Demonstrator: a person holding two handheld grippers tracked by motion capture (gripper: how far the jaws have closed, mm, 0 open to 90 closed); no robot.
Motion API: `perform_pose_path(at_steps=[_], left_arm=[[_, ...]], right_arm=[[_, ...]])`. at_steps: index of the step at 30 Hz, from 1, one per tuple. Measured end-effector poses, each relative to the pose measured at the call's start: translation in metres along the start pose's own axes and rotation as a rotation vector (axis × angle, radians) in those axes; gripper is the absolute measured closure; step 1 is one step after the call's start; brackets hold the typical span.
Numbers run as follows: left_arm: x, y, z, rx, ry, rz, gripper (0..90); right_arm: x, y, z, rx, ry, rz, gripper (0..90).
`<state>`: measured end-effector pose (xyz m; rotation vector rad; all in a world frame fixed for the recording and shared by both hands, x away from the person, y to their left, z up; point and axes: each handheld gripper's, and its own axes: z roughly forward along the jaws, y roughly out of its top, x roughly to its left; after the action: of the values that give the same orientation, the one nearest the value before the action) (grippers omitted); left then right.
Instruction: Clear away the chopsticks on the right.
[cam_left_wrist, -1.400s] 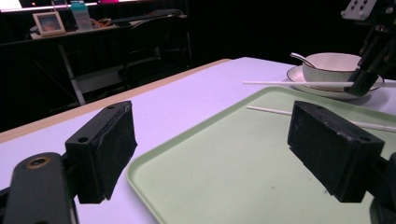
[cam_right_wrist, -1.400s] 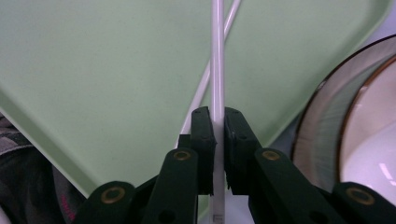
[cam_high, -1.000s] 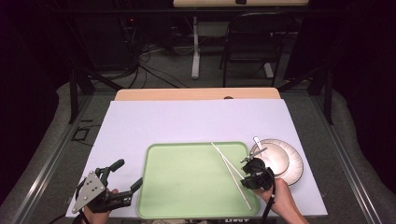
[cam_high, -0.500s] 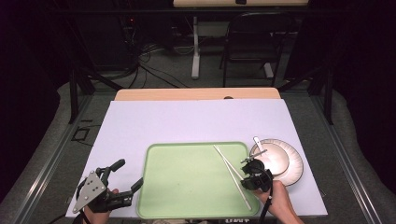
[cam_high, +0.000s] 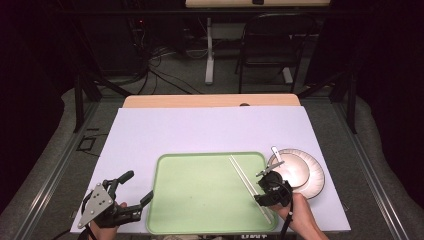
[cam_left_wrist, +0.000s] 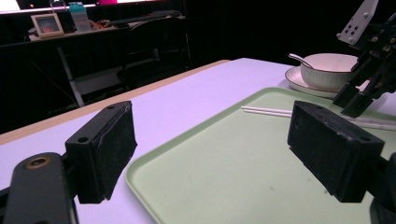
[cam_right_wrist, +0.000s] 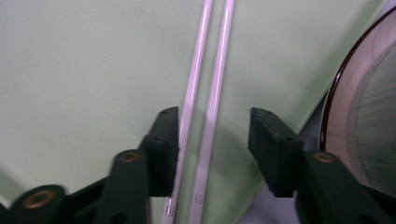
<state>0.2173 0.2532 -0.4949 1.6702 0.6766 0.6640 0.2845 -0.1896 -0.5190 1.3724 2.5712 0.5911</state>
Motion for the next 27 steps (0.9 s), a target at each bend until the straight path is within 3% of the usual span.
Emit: perform_pose_path(at_steps=[2,3,7,8,9,10,12,14,15,18,21,24,27], left_arm=[[0.000,0.000,0.000,0.002,-0.001,-0.001,15.2],[0.000,0.000,0.001,0.004,-0.002,0.003,15.2],[0.000,0.000,0.001,0.005,-0.001,0.002,15.2],[0.000,0.000,0.001,0.004,-0.001,0.002,15.3],[0.000,0.000,0.001,0.004,-0.001,0.002,15.2],[0.000,0.000,0.001,0.006,0.001,0.001,15.3],[0.000,0.000,0.001,0.008,0.003,0.000,15.3],[0.000,-0.001,0.001,0.006,0.004,0.000,15.3],[0.000,0.000,0.001,0.006,0.004,0.001,15.3],[0.000,0.000,0.001,0.009,0.003,0.001,15.3],[0.000,-0.001,0.001,0.005,0.004,0.000,15.3],[0.000,-0.001,0.002,0.006,0.003,0.000,15.2],[0.000,-0.001,0.002,0.007,0.004,0.001,15.3]], right_arm=[[0.001,0.000,-0.003,-0.017,0.007,-0.025,46.8],[0.003,-0.001,-0.006,-0.055,0.012,-0.047,40.9],[0.005,0.002,-0.016,-0.065,0.027,-0.104,31.0],[0.005,0.003,-0.021,-0.122,0.033,-0.126,26.1],[0.005,0.005,-0.027,-0.117,0.035,-0.142,23.1],[0.004,0.005,-0.032,-0.158,0.040,-0.160,19.4],[0.004,0.006,-0.037,-0.182,0.030,-0.167,17.2],[-0.001,0.005,-0.052,-0.276,0.022,-0.202,13.6],[-0.001,0.005,-0.052,-0.276,0.022,-0.202,13.6],[-0.012,-0.002,-0.067,-0.403,0.033,-0.231,10.0],[-0.017,-0.007,-0.072,-0.450,0.038,-0.236,6.9],[-0.028,-0.020,-0.081,-0.545,0.041,-0.240,3.9],[-0.032,-0.027,-0.083,-0.577,0.031,-0.241,3.7]])
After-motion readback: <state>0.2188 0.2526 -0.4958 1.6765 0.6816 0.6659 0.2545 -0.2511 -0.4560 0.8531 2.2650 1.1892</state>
